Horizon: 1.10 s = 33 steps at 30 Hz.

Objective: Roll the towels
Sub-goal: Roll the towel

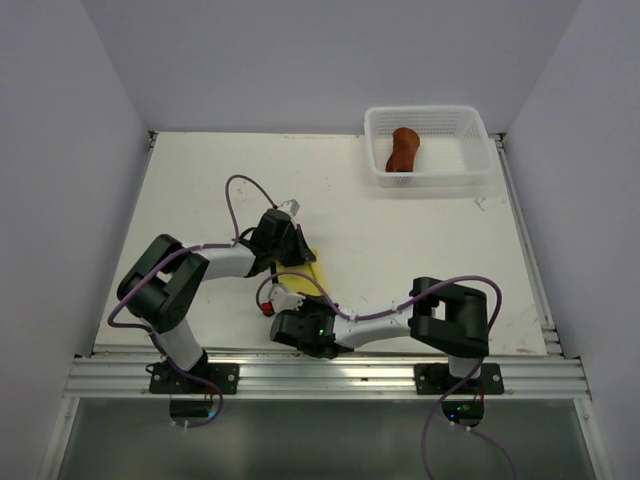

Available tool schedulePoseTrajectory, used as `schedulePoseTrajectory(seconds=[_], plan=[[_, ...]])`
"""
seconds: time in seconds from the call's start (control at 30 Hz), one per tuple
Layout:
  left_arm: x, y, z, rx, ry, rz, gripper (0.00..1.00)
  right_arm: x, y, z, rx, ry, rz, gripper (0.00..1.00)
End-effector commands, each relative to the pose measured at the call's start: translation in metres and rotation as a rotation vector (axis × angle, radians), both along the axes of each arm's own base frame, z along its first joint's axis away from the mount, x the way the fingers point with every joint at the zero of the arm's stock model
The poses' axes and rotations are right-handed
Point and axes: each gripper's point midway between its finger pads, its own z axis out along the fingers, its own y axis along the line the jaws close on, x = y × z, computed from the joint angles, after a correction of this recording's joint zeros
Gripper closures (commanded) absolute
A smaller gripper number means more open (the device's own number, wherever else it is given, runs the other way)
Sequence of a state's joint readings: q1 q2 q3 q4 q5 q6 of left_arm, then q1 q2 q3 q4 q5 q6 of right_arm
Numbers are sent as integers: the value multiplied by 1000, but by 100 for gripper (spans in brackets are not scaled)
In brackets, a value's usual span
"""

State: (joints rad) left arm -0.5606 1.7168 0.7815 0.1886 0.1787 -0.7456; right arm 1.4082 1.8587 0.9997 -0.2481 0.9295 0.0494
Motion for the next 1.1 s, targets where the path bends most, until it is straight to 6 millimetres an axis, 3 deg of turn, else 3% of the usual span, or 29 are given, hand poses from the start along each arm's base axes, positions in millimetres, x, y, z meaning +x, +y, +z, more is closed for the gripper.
schedulePoseTrajectory(seconds=[0.0, 0.17, 0.4, 0.47, 0.5, 0.53, 0.57, 0.63, 0.87, 1.07], plan=[[30, 13, 11, 0, -126, 83, 100, -11, 14, 19, 103, 40, 17, 88], [24, 17, 5, 7, -120, 84, 100, -13, 20, 62, 369, 104, -22, 78], [20, 16, 2, -8, -113, 76, 100, 1, -9, 87, 661, 230, -134, 68], [19, 16, 2, -10, -111, 78, 100, 15, -20, 86, 749, 270, -203, 66], [19, 17, 2, -9, -110, 80, 100, 10, -20, 74, 776, 358, -201, 65], [18, 18, 2, -8, -111, 81, 100, 11, -22, 75, 838, 400, -229, 64], [17, 17, 2, -9, -110, 80, 100, 24, -27, 75, 901, 420, -271, 64], [17, 19, 5, -12, -117, 87, 100, 19, -24, 64, 960, 527, -285, 63], [14, 25, 2, -7, -112, 111, 100, 32, -12, 48, 1147, 717, -389, 55], [11, 24, -2, -14, -102, 115, 100, 43, -19, 29, 1254, 803, -524, 55]])
